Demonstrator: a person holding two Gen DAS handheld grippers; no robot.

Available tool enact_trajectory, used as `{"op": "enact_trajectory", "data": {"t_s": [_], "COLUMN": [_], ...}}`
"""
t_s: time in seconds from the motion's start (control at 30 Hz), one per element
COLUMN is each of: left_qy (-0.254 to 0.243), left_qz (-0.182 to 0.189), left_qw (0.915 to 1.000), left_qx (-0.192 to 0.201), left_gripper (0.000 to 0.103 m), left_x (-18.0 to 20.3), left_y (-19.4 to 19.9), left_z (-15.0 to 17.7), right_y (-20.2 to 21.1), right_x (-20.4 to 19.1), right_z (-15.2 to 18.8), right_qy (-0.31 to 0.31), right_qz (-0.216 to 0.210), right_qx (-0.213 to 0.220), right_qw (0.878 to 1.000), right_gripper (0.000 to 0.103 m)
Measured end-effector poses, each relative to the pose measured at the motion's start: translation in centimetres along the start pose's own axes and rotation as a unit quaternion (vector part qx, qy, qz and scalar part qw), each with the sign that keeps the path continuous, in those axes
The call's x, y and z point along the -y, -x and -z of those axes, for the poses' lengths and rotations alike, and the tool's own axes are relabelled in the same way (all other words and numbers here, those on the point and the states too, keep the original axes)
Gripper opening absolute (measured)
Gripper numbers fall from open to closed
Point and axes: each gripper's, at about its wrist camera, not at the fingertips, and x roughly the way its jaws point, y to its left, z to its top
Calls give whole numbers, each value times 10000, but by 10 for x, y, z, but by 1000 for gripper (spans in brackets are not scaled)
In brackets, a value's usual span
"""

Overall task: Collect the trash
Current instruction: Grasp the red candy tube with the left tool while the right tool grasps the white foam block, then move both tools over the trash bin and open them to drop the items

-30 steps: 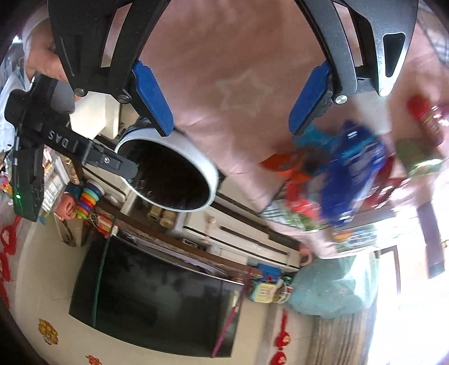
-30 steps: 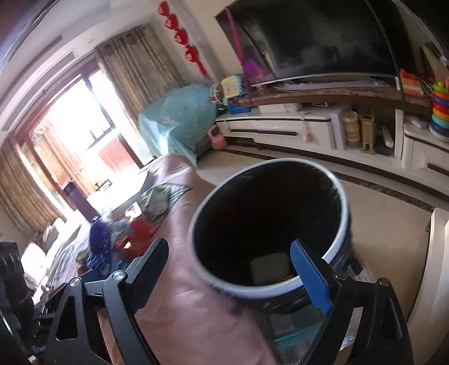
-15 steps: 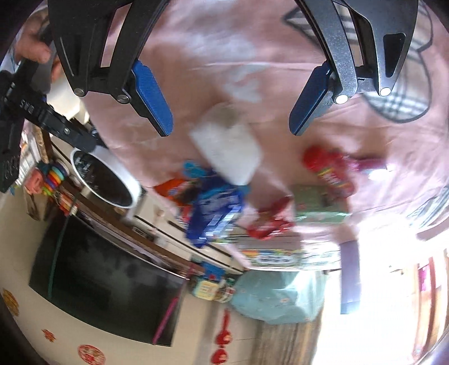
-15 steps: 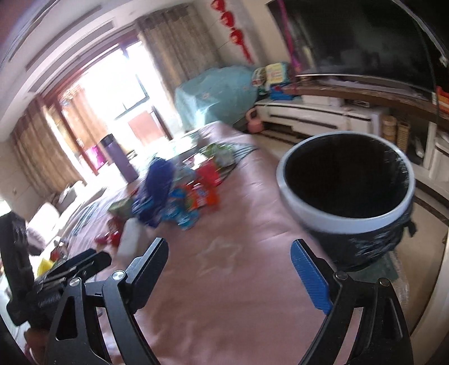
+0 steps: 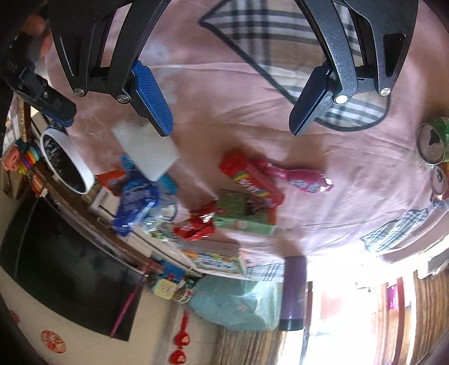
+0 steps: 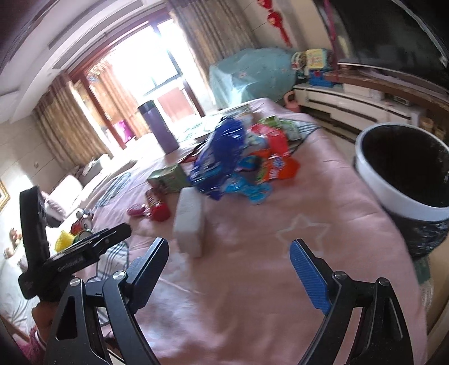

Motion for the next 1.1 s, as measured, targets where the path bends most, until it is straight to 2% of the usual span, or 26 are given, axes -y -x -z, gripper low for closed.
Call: {"op": "enact_trajectory", "data": {"t_s": [0.2,0.5,0.57,0.63,0.67,0.77,0.93,1.1], "left_qy": [100,77,41,16,-15,-141,-240,-295], "left_qz": [-147,-340,-310,-195,-162,-169,63,422], "left_qw": [9997,9983,9978,9973,9972,9976,9976,9962], "left_qx": [-162,-467,-580,-707,-724,-657,-641,-701], "left_gripper": [87,85,75,53,50,45,36,35], "left_x": [-16,-21,-19,-17,-15,-9,-3,10], "left_y": [-23,-75,-86,-96,-98,-95,-78,-57], "left_z": [-20,-50,-52,-52,-52,-49,-37,-18], "right_y": [-23,-61,-69,-77,-78,-79,-62,-38], "right_x": [-13,-15,-14,-14,-15,-17,-16,-6], "right_z": [-4,-14,-14,-14,-14,-14,-12,-6], "right_qy": [208,179,160,154,158,194,219,133], "right_qz": [-123,-260,-301,-343,-360,-535,-524,-465], "right_qx": [-153,-455,-550,-647,-677,-715,-607,-501], "right_qw": [9996,9985,9979,9972,9969,9958,9965,9976], "right_gripper": [72,66,62,56,47,28,27,26]}}
